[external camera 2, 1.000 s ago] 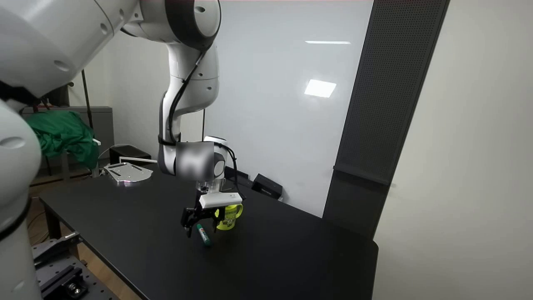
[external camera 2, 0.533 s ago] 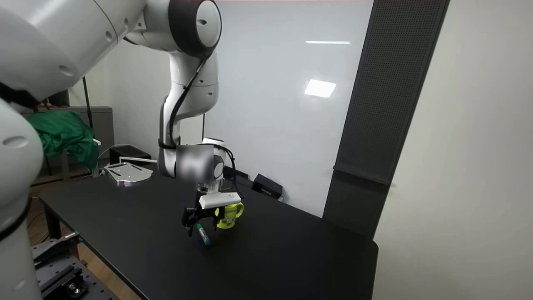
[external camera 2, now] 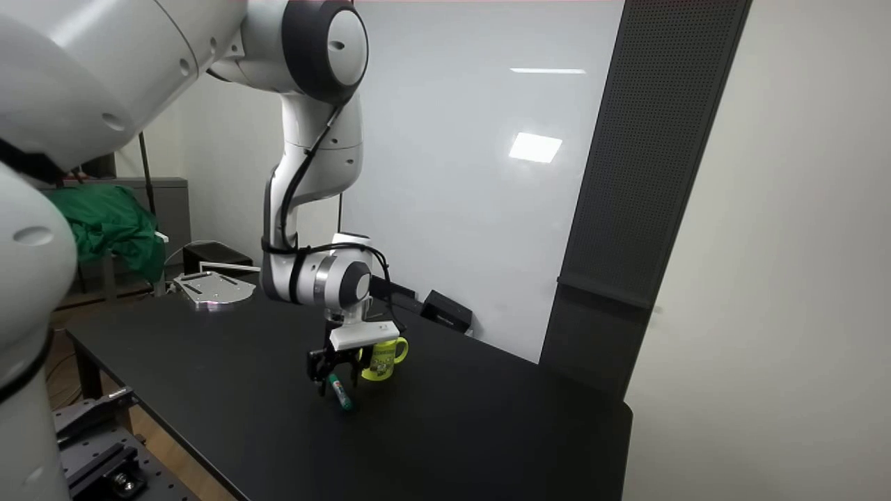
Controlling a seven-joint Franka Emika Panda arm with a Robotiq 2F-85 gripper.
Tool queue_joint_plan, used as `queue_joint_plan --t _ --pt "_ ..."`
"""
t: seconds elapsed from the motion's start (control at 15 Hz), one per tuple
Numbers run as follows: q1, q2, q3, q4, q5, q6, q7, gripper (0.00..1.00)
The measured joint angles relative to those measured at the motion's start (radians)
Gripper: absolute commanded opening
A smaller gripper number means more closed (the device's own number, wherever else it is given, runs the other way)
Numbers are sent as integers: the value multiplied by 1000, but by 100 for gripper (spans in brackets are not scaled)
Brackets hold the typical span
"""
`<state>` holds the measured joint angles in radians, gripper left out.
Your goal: Put the marker in the mug
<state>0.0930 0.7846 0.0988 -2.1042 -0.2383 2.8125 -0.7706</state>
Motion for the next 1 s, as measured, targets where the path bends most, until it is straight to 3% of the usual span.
queue_joint_plan --t 0.47,0.67,1.0 --pt "20 0 -30 10 -28 1 65 0" --pt "8 -1 -33 15 -34 -9 74 5" --pt "-101 -24 70 24 -8 -117 50 5"
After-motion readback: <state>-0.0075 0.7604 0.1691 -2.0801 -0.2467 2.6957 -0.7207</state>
